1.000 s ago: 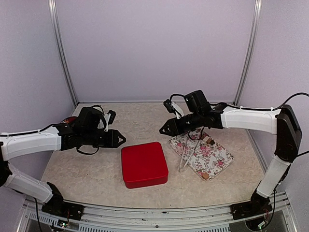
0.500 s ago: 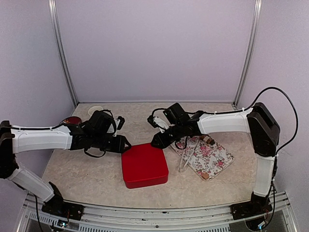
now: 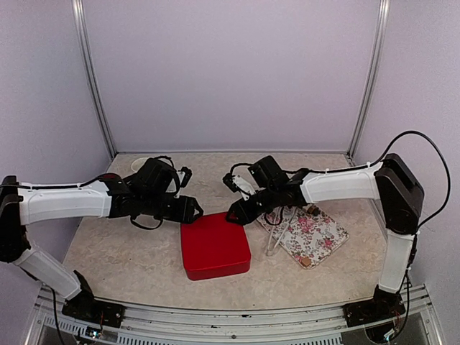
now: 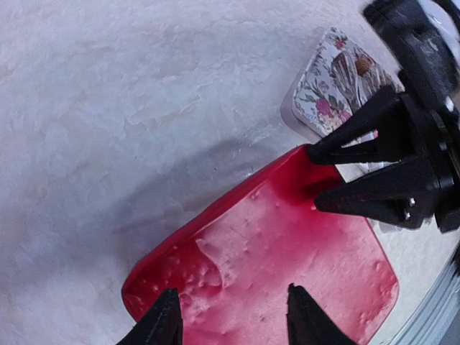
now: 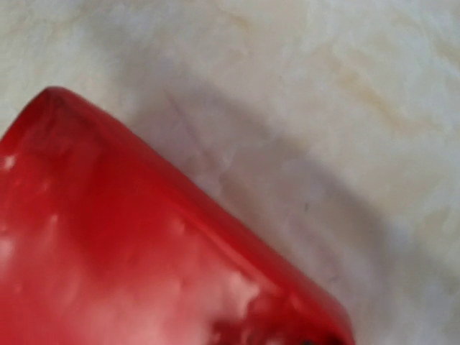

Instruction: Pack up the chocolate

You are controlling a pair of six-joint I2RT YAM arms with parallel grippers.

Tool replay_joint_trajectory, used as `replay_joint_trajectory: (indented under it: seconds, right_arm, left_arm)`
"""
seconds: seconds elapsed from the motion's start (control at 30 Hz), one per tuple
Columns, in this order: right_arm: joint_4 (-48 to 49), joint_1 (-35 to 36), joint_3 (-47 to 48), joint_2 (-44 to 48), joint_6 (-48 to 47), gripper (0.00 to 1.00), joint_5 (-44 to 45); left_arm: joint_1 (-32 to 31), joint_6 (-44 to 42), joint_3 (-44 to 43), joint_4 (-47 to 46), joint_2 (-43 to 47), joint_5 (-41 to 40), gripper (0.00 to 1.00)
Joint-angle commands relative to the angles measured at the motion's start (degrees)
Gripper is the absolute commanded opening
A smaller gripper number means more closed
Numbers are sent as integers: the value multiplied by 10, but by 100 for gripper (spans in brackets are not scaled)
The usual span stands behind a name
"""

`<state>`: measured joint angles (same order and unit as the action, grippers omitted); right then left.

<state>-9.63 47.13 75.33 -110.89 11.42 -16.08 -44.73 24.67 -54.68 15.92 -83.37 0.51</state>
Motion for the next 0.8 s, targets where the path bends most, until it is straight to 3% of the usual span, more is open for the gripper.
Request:
replay_joint_trajectory:
  seconds: [0.0, 0.1, 0.2, 0.33, 0.53, 0.67, 0.77]
  right_arm:
    - [-25, -17, -25, 43, 3, 49, -13]
    - [3, -53, -19, 52, 6, 60, -41]
    - [8, -65, 6, 26, -2, 64, -69]
    - [23, -67, 29, -11, -11, 66, -109]
    - [21, -71, 56, -65, -28, 69, -154]
    - [21, -79, 49, -78, -27, 64, -174]
    - [28, -84, 28, -73, -20, 53, -177]
  left_arm:
    - [-2, 42, 49, -25, 49, -26, 67]
    - [-10, 86, 112, -68, 122, -6, 81]
    - [-66, 98, 164, -77, 186, -35, 92]
    - [-105, 178, 222, -58, 241, -23, 87]
    - [-226, 294, 293, -101, 275, -12, 83]
    - [-287, 312, 289, -112, 253, -12, 83]
    - [-295, 329, 303, -169, 215, -3, 81]
